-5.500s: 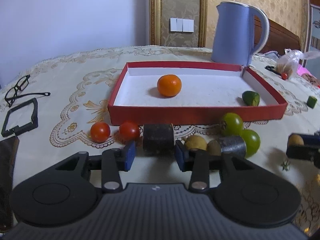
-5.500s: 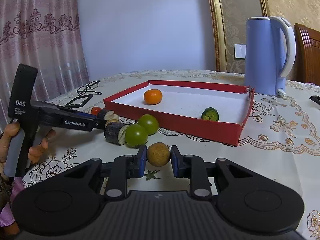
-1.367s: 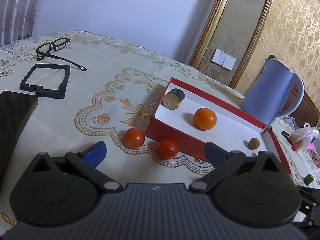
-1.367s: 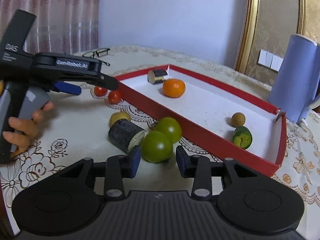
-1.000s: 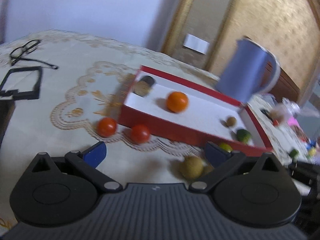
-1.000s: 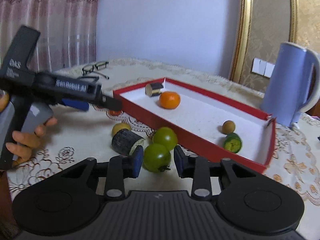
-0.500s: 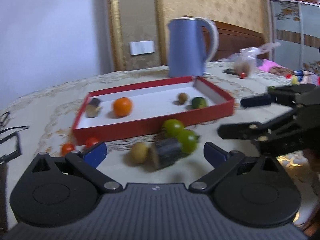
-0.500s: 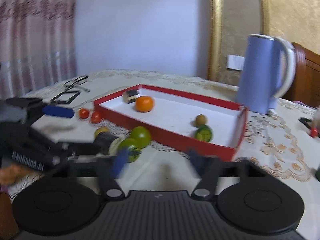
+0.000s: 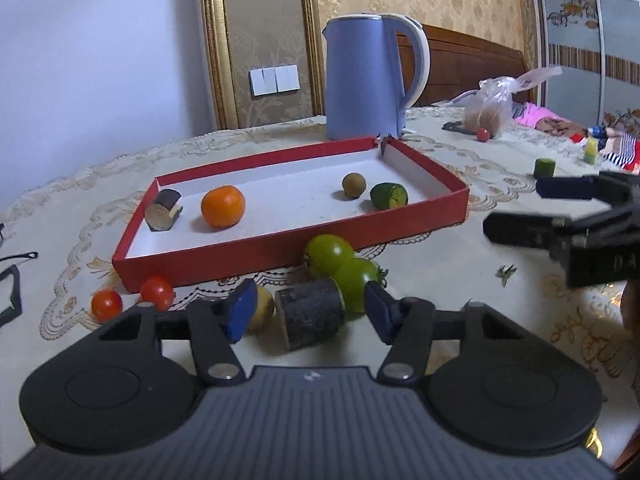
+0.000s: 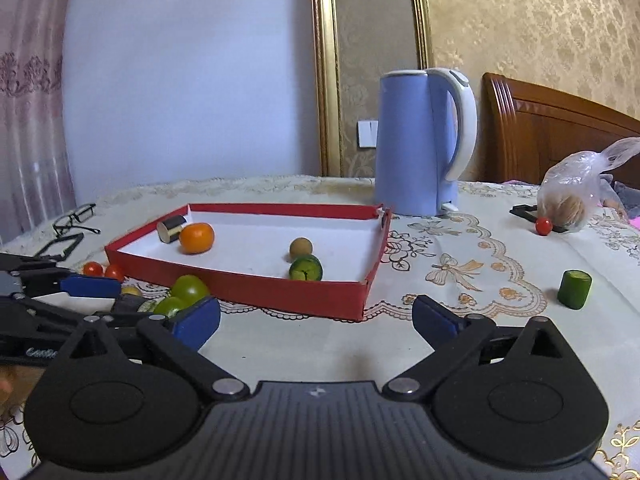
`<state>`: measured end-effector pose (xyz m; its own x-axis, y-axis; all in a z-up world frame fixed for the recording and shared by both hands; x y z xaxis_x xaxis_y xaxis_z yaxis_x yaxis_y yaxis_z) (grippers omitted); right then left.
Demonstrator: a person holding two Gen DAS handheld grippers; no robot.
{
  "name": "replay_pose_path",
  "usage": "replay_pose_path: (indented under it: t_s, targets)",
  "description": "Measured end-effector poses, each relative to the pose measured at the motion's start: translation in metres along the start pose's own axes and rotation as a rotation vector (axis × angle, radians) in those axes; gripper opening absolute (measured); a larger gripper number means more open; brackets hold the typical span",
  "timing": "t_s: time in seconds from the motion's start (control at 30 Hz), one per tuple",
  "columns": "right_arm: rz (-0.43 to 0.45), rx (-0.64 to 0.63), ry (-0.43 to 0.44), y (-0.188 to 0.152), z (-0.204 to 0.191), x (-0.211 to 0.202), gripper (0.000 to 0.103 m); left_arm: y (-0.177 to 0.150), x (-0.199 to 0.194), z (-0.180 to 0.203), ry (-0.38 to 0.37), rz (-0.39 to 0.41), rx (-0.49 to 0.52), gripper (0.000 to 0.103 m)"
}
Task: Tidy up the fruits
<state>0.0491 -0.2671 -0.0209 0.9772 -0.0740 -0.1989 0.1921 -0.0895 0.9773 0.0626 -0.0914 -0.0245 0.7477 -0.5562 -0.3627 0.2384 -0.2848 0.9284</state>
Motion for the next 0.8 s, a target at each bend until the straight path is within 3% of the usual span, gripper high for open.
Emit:
replay_pose_path:
  t_s: [0.13, 0.2, 0.3, 0.5, 0.67, 0.8]
  targets:
    - [-0.003, -0.068, 0.052, 0.000, -0.012, -0.003, 0.103, -0.003, -0.003, 0.000, -0.015, -0.002, 0.012, 0.037]
    - [-0.019, -0.069, 0.085, 0.001, -0.019, -0.004, 0.103, -0.008, -0.005, 0.001, 0.005, -0.012, 0.047, 0.036]
    - [-0.021, -0.050, 0.086, 0.004, -0.022, -0.002, 0.103, -0.011, -0.004, -0.004, -0.026, -0.035, 0.014, 0.032]
    - [-0.044, -0.027, 0.092, 0.000, -0.023, 0.004, 0.103, -0.010, -0.005, -0.014, -0.018, -0.031, -0.035, 0.031]
    - [-0.055, -0.188, 0.118, 0.004, -0.042, 0.009, 0.102, -0.008, -0.023, -0.034, -0.005, 0.022, -0.098, 0.031]
    - [-0.116, -0.262, 0.180, 0.007, -0.061, 0.026, 0.100, -0.006, -0.034, -0.048, 0.018, 0.044, -0.122, 0.031]
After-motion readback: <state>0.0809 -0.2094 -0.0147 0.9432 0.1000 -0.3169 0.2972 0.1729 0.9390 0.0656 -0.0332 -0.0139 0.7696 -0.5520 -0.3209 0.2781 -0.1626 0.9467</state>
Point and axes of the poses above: each gripper's, at about its wrist camera, not at the fingertips, and x roughly the way its jaws point, z to its right, y to its top, the point moved 3 cm from there along x, roughly the way its jaws point, and after that the axes turned 8 degrees about z, right-handed, at the moved point
